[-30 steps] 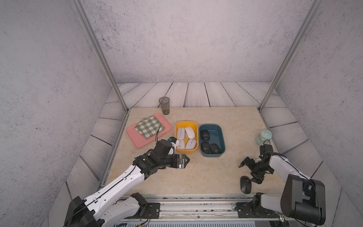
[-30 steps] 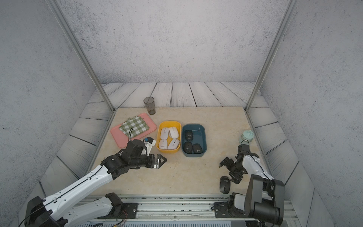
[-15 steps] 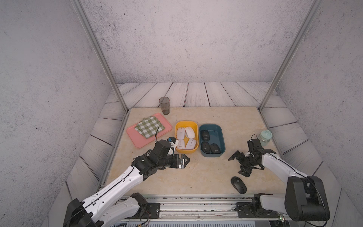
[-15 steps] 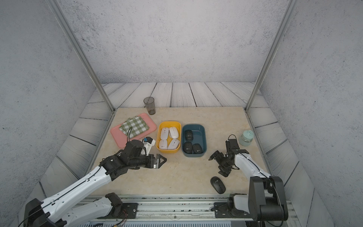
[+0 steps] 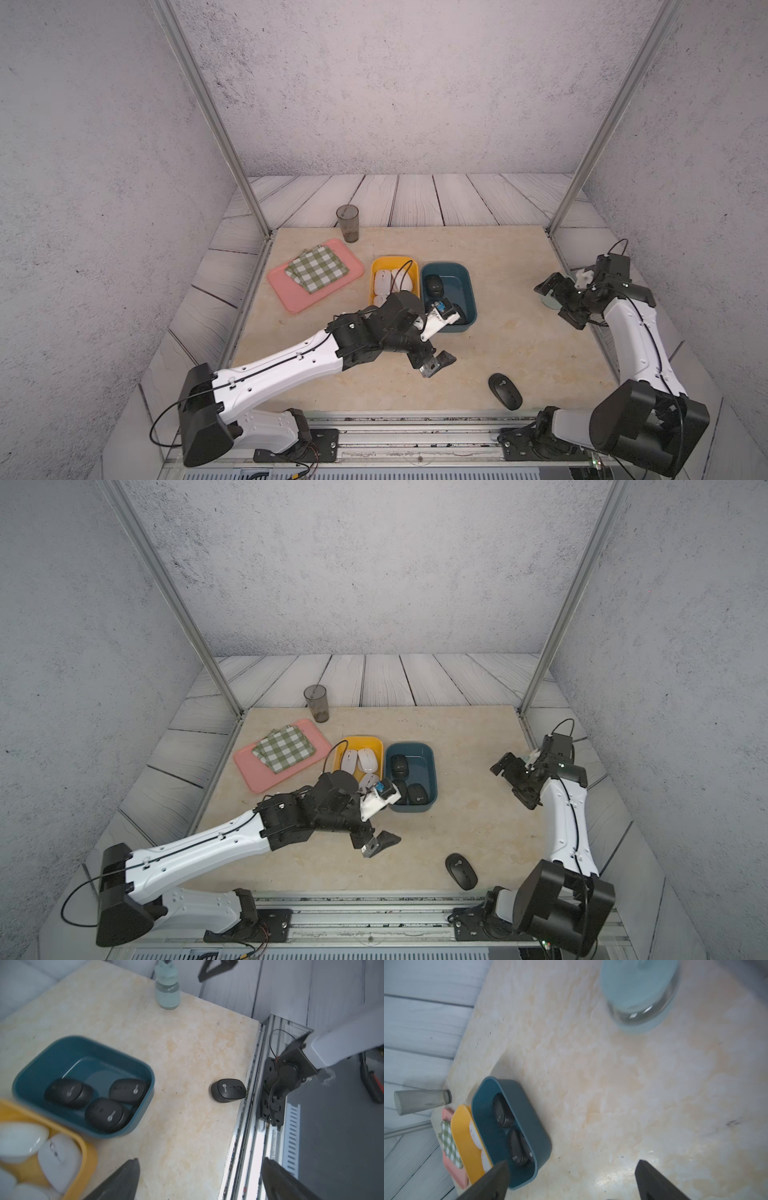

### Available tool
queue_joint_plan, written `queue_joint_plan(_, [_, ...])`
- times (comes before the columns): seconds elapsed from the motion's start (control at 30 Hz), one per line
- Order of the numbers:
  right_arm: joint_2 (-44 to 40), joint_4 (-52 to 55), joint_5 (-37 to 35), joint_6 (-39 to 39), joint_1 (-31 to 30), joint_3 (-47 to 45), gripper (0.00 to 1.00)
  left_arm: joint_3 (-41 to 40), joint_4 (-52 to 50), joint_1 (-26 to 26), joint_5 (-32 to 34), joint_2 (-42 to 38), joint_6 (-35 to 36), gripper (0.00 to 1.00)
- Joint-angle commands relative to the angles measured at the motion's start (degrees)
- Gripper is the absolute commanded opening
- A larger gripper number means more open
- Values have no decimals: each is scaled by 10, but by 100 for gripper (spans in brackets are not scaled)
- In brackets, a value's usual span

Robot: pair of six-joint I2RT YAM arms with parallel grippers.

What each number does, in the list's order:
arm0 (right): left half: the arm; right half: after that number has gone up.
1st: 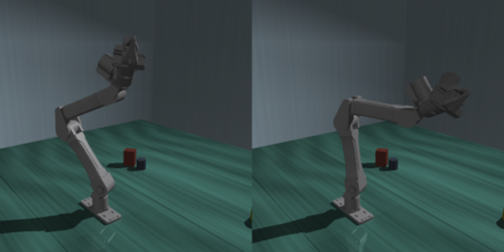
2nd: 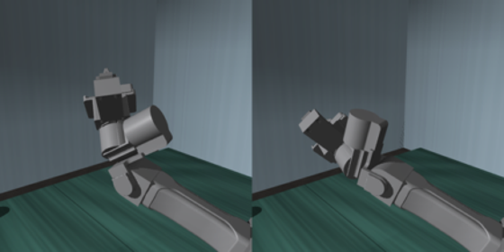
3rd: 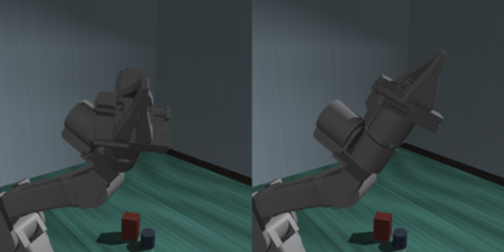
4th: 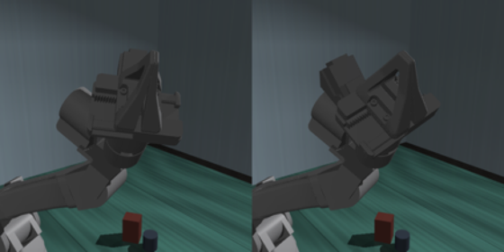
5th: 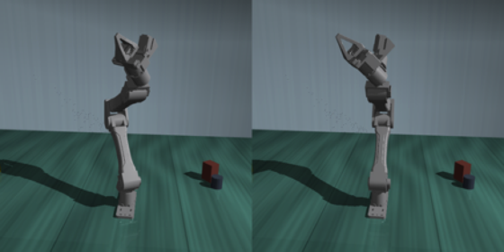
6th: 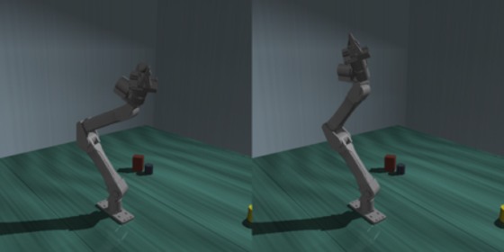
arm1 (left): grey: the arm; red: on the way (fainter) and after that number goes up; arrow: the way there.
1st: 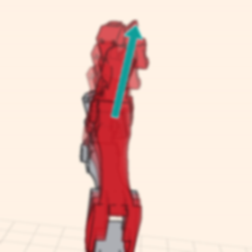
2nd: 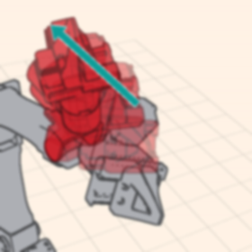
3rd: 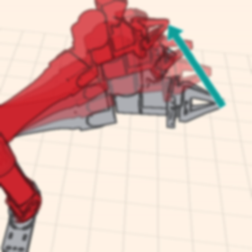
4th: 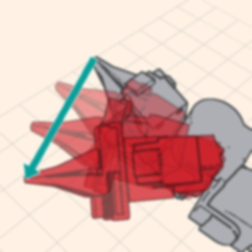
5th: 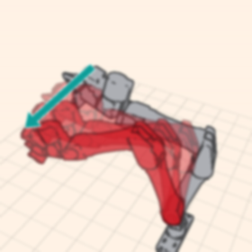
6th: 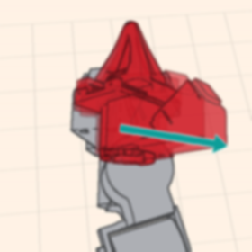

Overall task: Place the mice by color into the storage box
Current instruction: Adjust the mouse at the center of the board, then pick up the mouse from the center of the board.

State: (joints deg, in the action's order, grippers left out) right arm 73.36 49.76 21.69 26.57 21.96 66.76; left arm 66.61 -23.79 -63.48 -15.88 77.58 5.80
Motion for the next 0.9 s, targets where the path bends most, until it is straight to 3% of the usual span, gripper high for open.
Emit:
queue_joint_plan(0.0, [0,26,22,-39,11,5,99,29,-27,-20,-34,66,244,98])
queue_joint_plan(0.2, [-17,-35,45,-13,27,-43,99,110,-4,-38,-48,196,480,98])
queue_joint_plan(0.33, [-27,-71,57,-5,28,-83,99,171,-9,-48,-76,291,575,98])
queue_joint_plan(0.53, [-22,-99,85,12,29,-99,99,222,7,-57,-125,371,615,98])
queue_joint_plan(0.87, [-43,-119,104,33,29,-110,99,326,-61,-71,-192,467,662,98])
